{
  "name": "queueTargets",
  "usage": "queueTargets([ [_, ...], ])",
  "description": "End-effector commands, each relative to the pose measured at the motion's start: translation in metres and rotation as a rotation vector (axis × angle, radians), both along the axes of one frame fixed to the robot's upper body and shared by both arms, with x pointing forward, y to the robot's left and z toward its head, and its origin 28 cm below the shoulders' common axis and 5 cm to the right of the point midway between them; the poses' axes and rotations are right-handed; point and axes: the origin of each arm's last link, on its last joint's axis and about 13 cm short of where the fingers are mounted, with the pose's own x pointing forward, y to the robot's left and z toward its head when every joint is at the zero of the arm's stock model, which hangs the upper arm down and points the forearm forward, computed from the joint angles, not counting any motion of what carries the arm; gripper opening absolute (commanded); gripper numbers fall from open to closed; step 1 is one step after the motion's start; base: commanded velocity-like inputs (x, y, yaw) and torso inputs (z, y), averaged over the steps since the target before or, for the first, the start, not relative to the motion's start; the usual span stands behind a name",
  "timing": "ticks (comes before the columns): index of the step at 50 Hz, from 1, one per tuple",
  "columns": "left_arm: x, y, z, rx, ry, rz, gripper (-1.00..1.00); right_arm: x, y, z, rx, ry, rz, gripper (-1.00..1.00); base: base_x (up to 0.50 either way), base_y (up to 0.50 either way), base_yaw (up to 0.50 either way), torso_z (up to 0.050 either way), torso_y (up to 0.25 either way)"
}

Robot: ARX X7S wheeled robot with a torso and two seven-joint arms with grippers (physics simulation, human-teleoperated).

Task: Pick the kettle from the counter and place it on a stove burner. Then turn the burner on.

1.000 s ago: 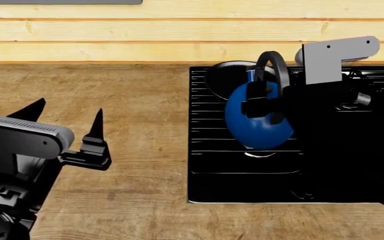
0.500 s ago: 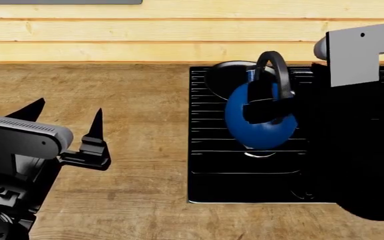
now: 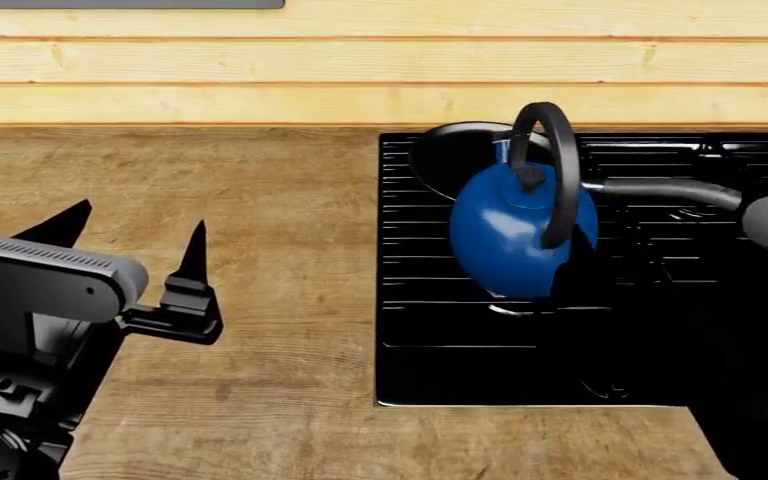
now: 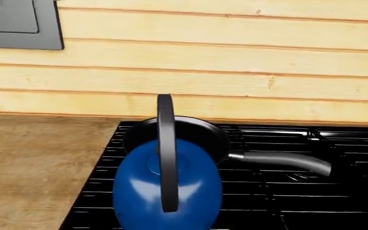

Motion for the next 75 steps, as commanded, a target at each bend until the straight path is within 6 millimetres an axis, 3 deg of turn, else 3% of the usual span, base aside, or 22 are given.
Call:
queueTargets([
  [1,-0.002,-0.001,0.0,0.002,0.0,-0.002,1.0,-0.034,-0.012,-0.001,0.041,0.1,-0.08,1.0,0.0,0.0,0.0,0.0,0.0],
  [16,-0.002,-0.002,0.001,0.006,-0.001,0.0,1.0,-0.051,-0.037,-0.012,0.092,0.208,-0.17,1.0,0.0,0.0,0.0,0.0,0.0],
  [41,0.001,-0.003,-0.002,0.006,0.007,-0.001,1.0,-0.014,-0.03,-0.008,-0.085,0.311,-0.119,1.0,0.0,0.0,0.0,0.0,0.0],
  [55,0.002,-0.004,-0.004,0.013,0.015,-0.002,1.0,-0.016,-0.026,-0.019,-0.133,0.432,-0.003,1.0,0.0,0.0,0.0,0.0,0.0],
  [75,0.003,-0.003,-0.005,0.01,0.017,-0.001,1.0,-0.015,-0.033,-0.042,-0.059,0.412,-0.009,1.0,0.0,0.0,0.0,0.0,0.0],
])
